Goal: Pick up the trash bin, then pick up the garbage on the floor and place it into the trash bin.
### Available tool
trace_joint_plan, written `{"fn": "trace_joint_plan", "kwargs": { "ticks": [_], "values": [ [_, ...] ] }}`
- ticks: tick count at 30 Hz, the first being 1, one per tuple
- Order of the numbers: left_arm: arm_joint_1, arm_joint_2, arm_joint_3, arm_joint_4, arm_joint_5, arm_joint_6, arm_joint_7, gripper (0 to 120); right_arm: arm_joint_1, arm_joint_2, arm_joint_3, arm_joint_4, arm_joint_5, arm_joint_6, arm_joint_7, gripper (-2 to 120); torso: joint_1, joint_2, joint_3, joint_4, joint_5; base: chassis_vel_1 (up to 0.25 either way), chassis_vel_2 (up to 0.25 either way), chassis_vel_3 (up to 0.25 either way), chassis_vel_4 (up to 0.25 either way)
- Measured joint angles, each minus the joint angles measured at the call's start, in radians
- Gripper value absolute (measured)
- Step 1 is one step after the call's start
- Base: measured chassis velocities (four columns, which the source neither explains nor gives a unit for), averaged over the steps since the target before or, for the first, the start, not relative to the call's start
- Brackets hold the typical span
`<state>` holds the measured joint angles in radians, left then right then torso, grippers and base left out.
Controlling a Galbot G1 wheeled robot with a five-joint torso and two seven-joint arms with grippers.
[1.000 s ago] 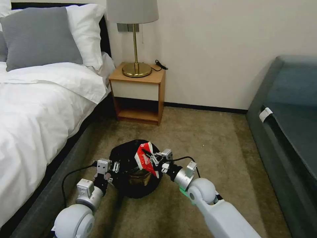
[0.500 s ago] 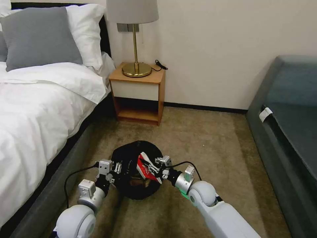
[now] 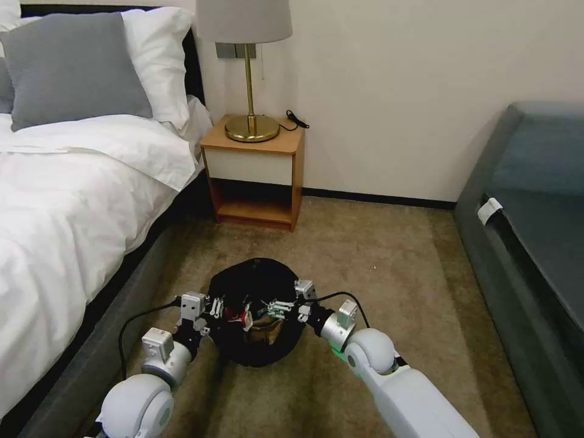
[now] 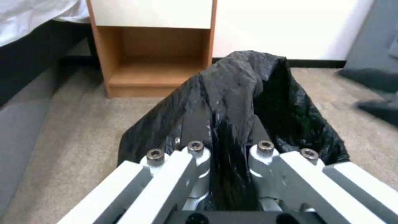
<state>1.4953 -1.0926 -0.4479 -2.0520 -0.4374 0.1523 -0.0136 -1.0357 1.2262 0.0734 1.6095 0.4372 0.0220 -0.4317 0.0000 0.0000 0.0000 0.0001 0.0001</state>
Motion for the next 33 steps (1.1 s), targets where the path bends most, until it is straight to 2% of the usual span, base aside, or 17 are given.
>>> {"fn": "trace_joint_plan", "kwargs": {
  "ticks": [5, 8, 11, 14, 15, 16, 18, 22, 24, 27, 29, 30, 32, 33],
  "values": [
    [-0.002, -0.008, -0.007, -0.016, -0.054, -0.003, -0.028, 7, -0.019, -0.078, 0.095, 0.005, -0.004, 0.029, -0.003, 100, 0.0, 0.0, 0.0, -0.0002, 0.0, 0.0, 0.0, 0.0, 0.0],
    [-0.003, -0.028, -0.008, -0.026, -0.101, -0.008, -0.053, 7, -0.032, -0.103, 0.159, -0.015, -0.002, 0.048, -0.005, 100, 0.0, 0.0, 0.0, -0.0002, 0.0004, 0.0, 0.0, 0.0, 0.0],
    [-0.015, -0.068, -0.012, -0.012, -0.164, -0.047, -0.092, 7, -0.056, -0.123, 0.258, -0.044, -0.014, 0.07, -0.004, 100, 0.0, 0.0, 0.0, -0.0003, 0.0002, 0.0, 0.0, 0.0, 0.0],
    [-0.023, -0.089, -0.013, -0.006, -0.22, -0.064, -0.129, 7, -0.069, -0.123, 0.311, -0.049, -0.043, 0.073, -0.003, 100, 0.0, 0.0, 0.0, -0.0003, 0.0001, 0.0, 0.0, 0.0, 0.0],
    [-0.032, -0.104, -0.013, -0.003, -0.288, -0.078, -0.18, 7, -0.083, -0.12, 0.352, -0.049, -0.064, 0.076, -0.005, 100, 0.0, 0.0, 0.0, -0.0003, 0.0, 0.0, 0.0, 0.0, 0.0],
    [-0.032, -0.104, -0.013, -0.003, -0.288, -0.078, -0.18, 7, -0.083, -0.12, 0.352, -0.049, -0.064, 0.076, -0.005, 100, 0.0, 0.0, 0.0, -0.0003, 0.0, 0.0, 0.0, 0.0, 0.0],
    [-0.039, -0.119, -0.013, 0.0, -0.356, -0.096, -0.229, 7, -0.103, -0.108, 0.39, -0.042, -0.073, 0.08, -0.008, 100, 0.0, 0.0, 0.0, -0.0002, 0.0001, 0.0, 0.0, 0.0, 0.0],
    [-0.045, -0.128, -0.013, 0.005, -0.408, -0.114, -0.255, 6, -0.116, -0.094, 0.408, -0.038, -0.081, 0.088, -0.011, 100, 0.0, 0.0, 0.0, -0.0002, 0.0, 0.0, 0.0, 0.0, 0.0],
    [-0.053, -0.144, -0.013, 0.013, -0.495, -0.14, -0.279, 5, -0.131, -0.076, 0.425, -0.035, -0.09, 0.099, -0.013, 100, 0.0, 0.0, 0.0, -0.0002, 0.0001, 0.0, 0.0, 0.0, 0.0],
    [-0.06, -0.155, -0.009, 0.022, -0.557, -0.163, -0.282, 4, -0.142, -0.068, 0.435, -0.033, -0.096, 0.106, -0.016, 100, 0.0, 0.0, 0.0, 0.0, 0.0, 0.0, 0.0, 0.0, 0.0],
    [-0.08, -0.177, -0.005, 0.043, -0.665, -0.219, -0.253, 4, -0.16, -0.065, 0.452, -0.023, -0.088, 0.113, -0.02, 100, 0.0, 0.0, 0.0, 0.0, 0.0001, 0.0, 0.0, 0.0, 0.0],
    [-0.08, -0.177, -0.005, 0.043, -0.665, -0.219, -0.253, 4, -0.16, -0.065, 0.452, -0.023, -0.088, 0.113, -0.02, 100, 0.0, 0.0, 0.0, 0.0, 0.0001, 0.0, 0.0, 0.0, 0.0],
    [-0.095, -0.217, -0.006, 0.072, -0.73, -0.245, -0.194, 3, -0.178, -0.068, 0.467, -0.006, -0.05, 0.112, -0.022, 100, 0.0, 0.0, 0.0, -0.0001, -0.0001, 0.0, 0.0, 0.0, 0.0],
    [-0.095, -0.217, -0.006, 0.072, -0.73, -0.245, -0.194, 3, -0.178, -0.068, 0.467, -0.006, -0.05, 0.112, -0.022, 100, 0.0, 0.0, 0.0, -0.0001, -0.0001, 0.0, 0.0, 0.0, 0.0]
  ]
}}
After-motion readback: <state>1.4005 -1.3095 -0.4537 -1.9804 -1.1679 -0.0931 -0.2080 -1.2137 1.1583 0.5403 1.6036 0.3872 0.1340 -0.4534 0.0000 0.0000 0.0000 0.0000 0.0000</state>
